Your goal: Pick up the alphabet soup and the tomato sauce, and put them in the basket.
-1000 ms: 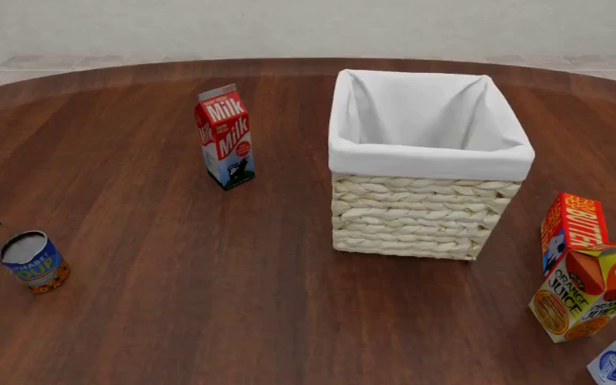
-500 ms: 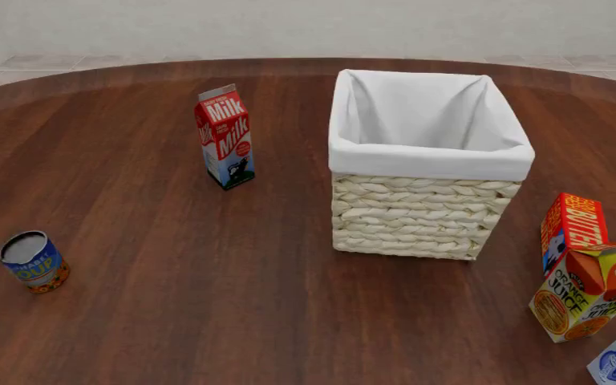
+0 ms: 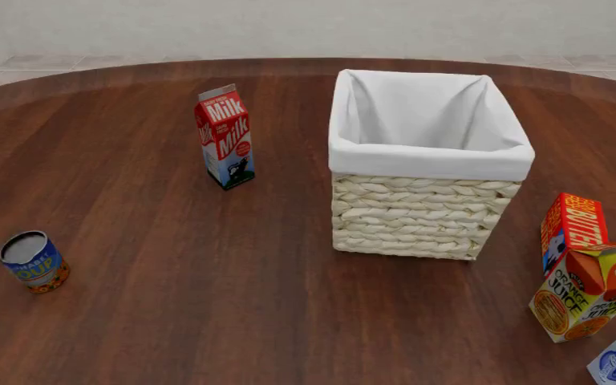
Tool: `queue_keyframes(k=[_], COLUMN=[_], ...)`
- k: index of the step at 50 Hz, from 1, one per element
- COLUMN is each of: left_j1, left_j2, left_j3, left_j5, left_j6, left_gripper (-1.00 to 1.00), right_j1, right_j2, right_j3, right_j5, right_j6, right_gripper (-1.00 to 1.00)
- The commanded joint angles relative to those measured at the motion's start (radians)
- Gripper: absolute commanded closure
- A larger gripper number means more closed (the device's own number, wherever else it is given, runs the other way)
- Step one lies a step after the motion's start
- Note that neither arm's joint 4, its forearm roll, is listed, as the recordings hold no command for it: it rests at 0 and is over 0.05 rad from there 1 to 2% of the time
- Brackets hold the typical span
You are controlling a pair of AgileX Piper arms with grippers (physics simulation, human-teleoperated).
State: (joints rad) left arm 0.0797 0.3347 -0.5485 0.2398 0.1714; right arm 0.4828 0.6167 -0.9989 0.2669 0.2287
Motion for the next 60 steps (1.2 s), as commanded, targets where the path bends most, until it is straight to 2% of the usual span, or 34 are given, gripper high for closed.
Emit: queue_keyframes(k=[1, 2, 5, 8, 9, 12, 14, 17, 21, 27, 29, 37, 38, 41, 42, 43, 47, 50, 52, 60], left_j1=[0.027, 0.028, 0.035, 0.044, 0.054, 0.074, 0.072, 0.112, 0.119, 0.146, 0.155, 0.177, 0.163, 0.139, 0.154, 0.143, 0.156, 0.167, 0.157, 0.164], left_j2=[0.086, 0.112, 0.142, 0.165, 0.175, 0.2, 0.207, 0.247, 0.276, 0.309, 0.321, 0.371, 0.391, 0.395, 0.394, 0.402, 0.394, 0.396, 0.398, 0.401], left_j3=[-0.083, -0.108, -0.16, -0.182, -0.227, -0.275, -0.286, -0.323, -0.357, -0.388, -0.394, -0.393, -0.389, -0.383, -0.376, -0.364, -0.36, -0.372, -0.379, -0.344], left_j5=[0.069, 0.091, 0.14, 0.165, 0.202, 0.238, 0.248, 0.288, 0.327, 0.376, 0.39, 0.453, 0.476, 0.494, 0.497, 0.51, 0.534, 0.555, 0.575, 0.595], left_j6=[0.051, 0.022, 0.012, 0.041, 0.016, -0.018, -0.018, -0.048, -0.106, -0.116, -0.109, -0.114, -0.16, -0.179, -0.151, -0.182, -0.142, -0.134, -0.157, -0.123], left_gripper=[-1.0, -1.0, -1.0, -1.0, -1.0, -1.0, -1.0, -1.0, -1.0, -1.0, -1.0, -1.0, -1.0, -1.0, -1.0, -1.0, -1.0, -1.0, -1.0, -1.0], right_j1=[-0.014, -0.013, -0.016, -0.021, -0.022, -0.026, -0.026, -0.034, -0.034, -0.03, -0.034, -0.033, -0.036, -0.039, -0.042, -0.047, -0.052, -0.051, -0.05, -0.057], right_j2=[-0.006, -0.008, -0.021, -0.032, -0.037, -0.046, -0.05, -0.069, -0.081, -0.095, -0.093, -0.098, -0.099, -0.101, -0.104, -0.106, -0.102, -0.102, -0.104, -0.099], right_j3=[-0.017, -0.02, -0.026, -0.031, -0.033, -0.035, -0.038, -0.056, -0.067, -0.062, -0.065, -0.053, -0.053, -0.058, -0.062, -0.062, -0.055, -0.054, -0.054, -0.05], right_j5=[0.005, 0.006, 0.015, 0.021, 0.025, 0.031, 0.035, 0.053, 0.061, 0.067, 0.07, 0.063, 0.064, 0.068, 0.074, 0.076, 0.068, 0.067, 0.068, 0.056], right_j6=[-0.001, -0.003, -0.002, 0.005, 0.005, 0.007, 0.009, 0.009, 0.011, 0.014, 0.002, 0.015, 0.017, 0.018, 0.018, 0.018, 0.021, 0.022, 0.023, 0.032], right_gripper=[-1.0, -1.0, -1.0, -1.0, -1.0, -1.0, -1.0, -1.0, -1.0, -1.0, -1.0, -1.0, -1.0, -1.0, -1.0, -1.0, -1.0, -1.0, -1.0, -1.0])
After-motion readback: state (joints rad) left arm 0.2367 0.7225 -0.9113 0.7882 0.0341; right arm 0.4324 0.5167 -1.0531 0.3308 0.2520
